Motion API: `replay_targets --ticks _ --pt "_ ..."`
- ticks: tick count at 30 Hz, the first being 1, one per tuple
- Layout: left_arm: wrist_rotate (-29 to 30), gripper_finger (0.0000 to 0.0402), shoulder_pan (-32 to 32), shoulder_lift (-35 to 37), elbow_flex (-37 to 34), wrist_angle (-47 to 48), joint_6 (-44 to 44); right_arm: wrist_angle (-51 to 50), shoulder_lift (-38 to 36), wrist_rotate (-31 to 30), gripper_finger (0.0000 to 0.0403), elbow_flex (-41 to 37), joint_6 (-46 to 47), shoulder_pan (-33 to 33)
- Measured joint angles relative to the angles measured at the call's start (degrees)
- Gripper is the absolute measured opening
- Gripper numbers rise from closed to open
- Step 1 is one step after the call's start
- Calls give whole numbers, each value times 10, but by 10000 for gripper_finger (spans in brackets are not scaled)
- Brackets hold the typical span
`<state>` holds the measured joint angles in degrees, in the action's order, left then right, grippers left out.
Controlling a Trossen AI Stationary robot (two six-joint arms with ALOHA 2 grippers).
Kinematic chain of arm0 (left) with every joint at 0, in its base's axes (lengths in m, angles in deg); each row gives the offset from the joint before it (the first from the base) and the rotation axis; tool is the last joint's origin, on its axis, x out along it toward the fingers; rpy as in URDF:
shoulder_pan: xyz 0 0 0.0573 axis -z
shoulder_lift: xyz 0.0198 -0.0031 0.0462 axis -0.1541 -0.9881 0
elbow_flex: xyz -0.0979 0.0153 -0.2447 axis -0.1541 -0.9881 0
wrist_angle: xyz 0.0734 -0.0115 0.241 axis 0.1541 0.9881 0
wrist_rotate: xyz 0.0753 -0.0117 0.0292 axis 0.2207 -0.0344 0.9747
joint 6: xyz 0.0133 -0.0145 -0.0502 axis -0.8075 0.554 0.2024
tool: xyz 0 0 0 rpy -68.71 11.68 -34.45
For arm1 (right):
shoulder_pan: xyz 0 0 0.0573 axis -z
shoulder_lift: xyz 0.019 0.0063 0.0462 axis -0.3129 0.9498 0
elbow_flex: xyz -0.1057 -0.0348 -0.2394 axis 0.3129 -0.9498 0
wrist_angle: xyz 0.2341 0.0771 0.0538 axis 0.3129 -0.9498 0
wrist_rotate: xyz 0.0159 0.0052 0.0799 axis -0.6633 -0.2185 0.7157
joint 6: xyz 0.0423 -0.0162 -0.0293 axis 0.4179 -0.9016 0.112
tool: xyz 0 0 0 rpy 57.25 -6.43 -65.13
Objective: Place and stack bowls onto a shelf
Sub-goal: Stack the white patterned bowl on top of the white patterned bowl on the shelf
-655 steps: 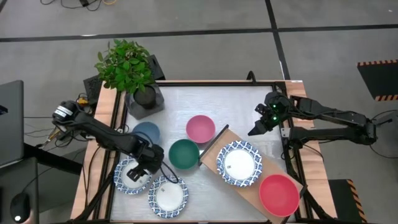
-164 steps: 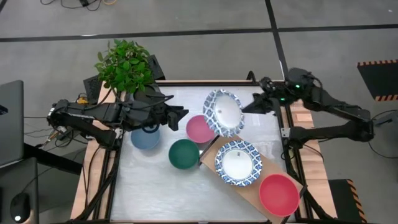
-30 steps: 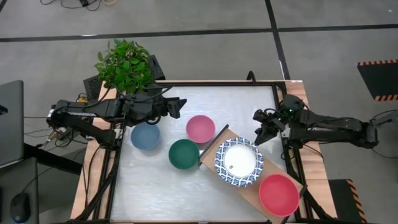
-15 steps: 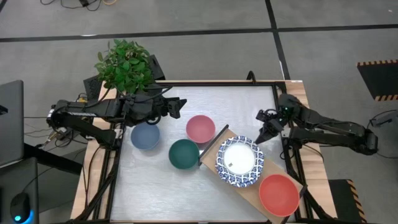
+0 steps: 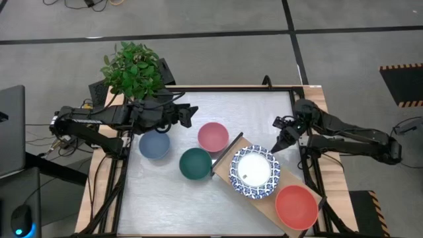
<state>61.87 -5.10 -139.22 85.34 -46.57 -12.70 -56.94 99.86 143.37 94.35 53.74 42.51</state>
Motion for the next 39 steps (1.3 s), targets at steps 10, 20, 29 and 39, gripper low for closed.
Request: replay_targets --ticks 10,20,29,39 --pt "-4 219 0 0 0 8 2 -95 0 -79 152 86 -106 34" --pt "-5 219 0 0 0 8 1 -94 37 -118 152 122 -176 28" --pt "-19 219 0 0 0 28 1 -71 105 -118 152 121 -192 -52" --pt "-21 219 0 0 0 38 2 -51 126 -151 152 121 -190 -81"
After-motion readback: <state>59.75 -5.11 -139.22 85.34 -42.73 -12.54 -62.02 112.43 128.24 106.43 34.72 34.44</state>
